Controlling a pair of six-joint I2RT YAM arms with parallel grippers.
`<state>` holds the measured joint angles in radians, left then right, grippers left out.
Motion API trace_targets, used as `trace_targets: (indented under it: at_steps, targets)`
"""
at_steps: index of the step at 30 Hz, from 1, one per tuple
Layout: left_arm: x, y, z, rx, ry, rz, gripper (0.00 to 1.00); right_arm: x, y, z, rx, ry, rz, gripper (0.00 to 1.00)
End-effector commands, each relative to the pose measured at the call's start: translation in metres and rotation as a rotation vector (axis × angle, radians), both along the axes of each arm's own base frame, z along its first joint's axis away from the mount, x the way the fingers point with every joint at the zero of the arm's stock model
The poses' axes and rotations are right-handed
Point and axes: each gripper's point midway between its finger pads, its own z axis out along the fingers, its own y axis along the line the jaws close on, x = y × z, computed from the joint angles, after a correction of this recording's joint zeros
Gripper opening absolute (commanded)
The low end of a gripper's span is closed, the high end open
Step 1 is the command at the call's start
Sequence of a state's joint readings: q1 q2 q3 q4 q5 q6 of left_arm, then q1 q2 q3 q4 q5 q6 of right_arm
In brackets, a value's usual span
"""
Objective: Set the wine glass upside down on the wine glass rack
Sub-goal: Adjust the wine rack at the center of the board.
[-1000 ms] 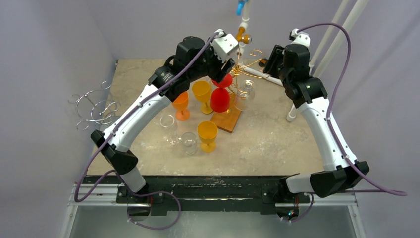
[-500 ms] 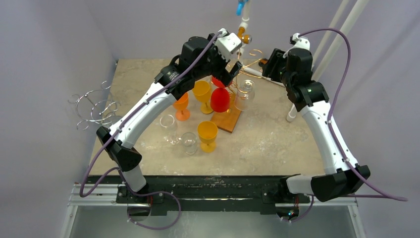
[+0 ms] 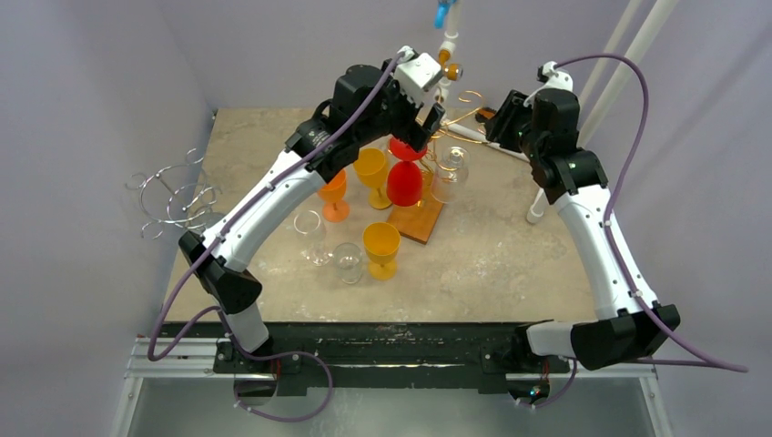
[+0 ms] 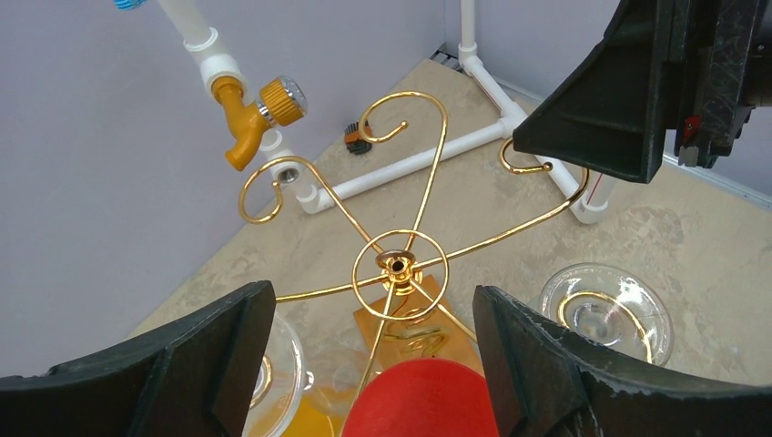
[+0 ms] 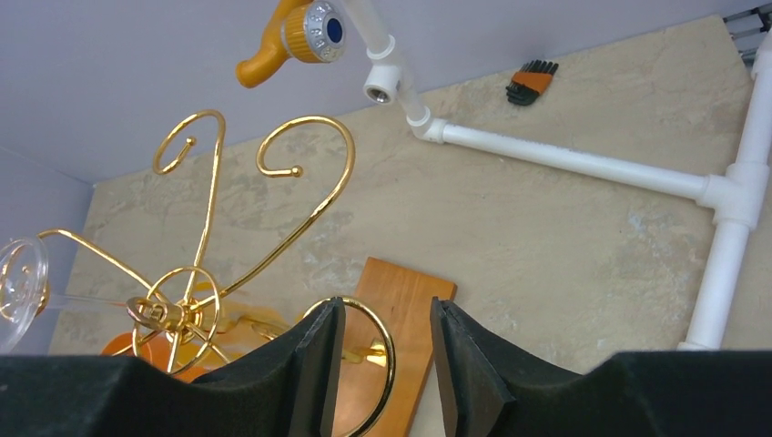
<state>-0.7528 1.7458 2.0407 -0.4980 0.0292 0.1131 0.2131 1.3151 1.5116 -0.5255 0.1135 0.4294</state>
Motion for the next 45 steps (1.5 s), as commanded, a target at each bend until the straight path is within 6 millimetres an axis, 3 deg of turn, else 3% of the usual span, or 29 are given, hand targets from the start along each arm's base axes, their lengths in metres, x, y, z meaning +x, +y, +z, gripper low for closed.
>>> trace_targets:
  at_steps: [1,10,24,38,45]
  targets:
    - [0.004,-0.005,0.009,-0.068,0.016,0.018,0.84,-0.006,0.003,0.009,0.042,-0.033,0.017,0.46]
    - [0.014,-0.013,-0.008,-0.043,0.045,0.025,0.8,-0.009,0.005,-0.006,0.06,-0.025,0.021,0.38]
    - [0.025,-0.02,-0.004,-0.07,0.037,0.043,0.77,-0.017,0.005,0.003,0.063,-0.078,0.038,0.17]
    - [0.026,-0.023,-0.017,-0.03,0.044,0.026,0.63,-0.03,-0.003,-0.004,0.085,-0.07,-0.005,0.1]
    - [0.017,-0.026,-0.006,-0.067,0.052,-0.011,0.58,-0.038,-0.001,-0.008,0.14,-0.071,-0.019,0.1]
